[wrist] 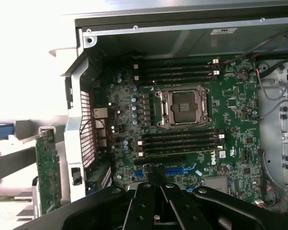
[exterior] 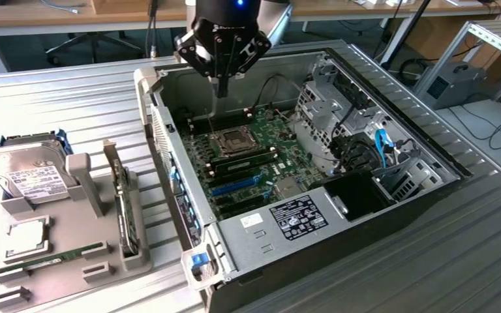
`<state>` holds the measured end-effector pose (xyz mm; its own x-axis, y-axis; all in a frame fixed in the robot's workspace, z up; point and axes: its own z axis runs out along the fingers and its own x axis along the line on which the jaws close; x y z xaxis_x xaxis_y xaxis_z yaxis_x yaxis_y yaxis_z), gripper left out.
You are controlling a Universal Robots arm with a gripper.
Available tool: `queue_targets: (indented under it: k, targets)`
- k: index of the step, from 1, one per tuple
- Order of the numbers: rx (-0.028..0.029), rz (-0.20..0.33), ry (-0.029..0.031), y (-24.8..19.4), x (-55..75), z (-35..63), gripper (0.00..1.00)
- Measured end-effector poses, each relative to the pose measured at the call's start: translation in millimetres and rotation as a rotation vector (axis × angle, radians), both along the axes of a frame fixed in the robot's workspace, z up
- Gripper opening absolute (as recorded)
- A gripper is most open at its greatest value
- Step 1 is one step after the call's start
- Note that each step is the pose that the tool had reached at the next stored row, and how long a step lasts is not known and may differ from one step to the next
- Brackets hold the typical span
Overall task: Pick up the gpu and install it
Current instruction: 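Reach for the gpu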
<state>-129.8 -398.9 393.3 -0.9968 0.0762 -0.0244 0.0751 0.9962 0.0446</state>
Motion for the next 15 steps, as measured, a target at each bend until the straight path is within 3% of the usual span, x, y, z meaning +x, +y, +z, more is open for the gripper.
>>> queue_targets:
  k: [15]
  targets:
    - [0.0,0.0,0.0,0.0,-3.2,0.0,0.11]
